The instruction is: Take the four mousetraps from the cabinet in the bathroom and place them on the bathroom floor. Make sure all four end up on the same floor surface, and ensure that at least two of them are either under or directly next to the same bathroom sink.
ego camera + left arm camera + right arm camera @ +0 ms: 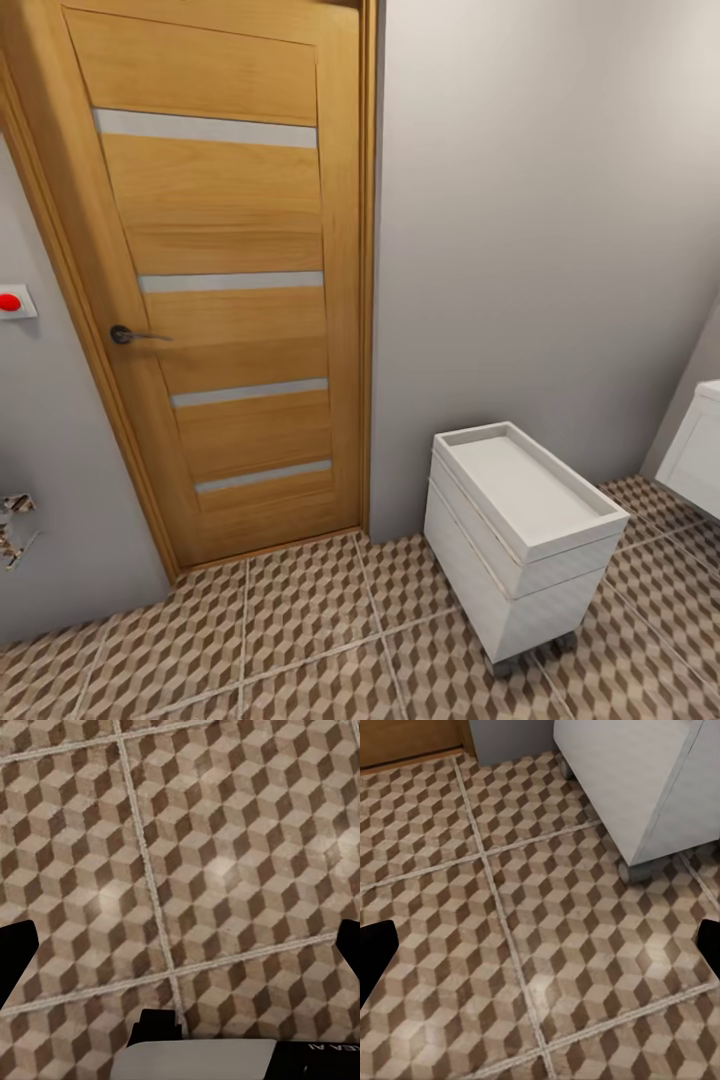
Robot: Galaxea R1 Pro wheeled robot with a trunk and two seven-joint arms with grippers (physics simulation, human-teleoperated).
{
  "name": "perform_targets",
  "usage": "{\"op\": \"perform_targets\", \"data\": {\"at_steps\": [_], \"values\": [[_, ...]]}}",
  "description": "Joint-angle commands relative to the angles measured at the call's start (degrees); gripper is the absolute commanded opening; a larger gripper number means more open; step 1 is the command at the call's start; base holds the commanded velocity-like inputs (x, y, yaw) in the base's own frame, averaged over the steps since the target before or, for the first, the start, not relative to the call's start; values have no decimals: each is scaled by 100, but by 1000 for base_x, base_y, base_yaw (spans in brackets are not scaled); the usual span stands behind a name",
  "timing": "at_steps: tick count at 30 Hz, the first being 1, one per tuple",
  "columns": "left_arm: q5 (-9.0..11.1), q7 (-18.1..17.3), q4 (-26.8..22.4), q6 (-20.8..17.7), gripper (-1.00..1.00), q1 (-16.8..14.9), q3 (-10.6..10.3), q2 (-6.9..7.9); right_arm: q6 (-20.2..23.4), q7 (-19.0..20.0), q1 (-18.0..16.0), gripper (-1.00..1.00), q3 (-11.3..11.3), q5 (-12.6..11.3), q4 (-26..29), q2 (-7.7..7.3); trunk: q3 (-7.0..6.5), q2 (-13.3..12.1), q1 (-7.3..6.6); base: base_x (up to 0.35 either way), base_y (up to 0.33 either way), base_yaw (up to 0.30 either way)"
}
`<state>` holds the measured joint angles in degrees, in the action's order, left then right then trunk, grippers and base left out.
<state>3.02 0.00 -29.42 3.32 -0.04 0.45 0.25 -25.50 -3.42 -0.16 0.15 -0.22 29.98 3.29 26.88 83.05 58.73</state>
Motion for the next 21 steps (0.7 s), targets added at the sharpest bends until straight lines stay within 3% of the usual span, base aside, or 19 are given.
{"op": "perform_targets", "data": {"at_steps": [1, 21], "values": [[32, 0, -2, 11, 100, -3, -1, 1, -21, -29, -2, 100, 3, 5, -1, 3, 5, 3, 0, 0, 0, 149], [32, 0, -1, 11, 100, 2, -1, 2, -25, -44, -2, 100, 3, 13, -1, 5, 5, 3, 0, 0, 0, 242]]}}
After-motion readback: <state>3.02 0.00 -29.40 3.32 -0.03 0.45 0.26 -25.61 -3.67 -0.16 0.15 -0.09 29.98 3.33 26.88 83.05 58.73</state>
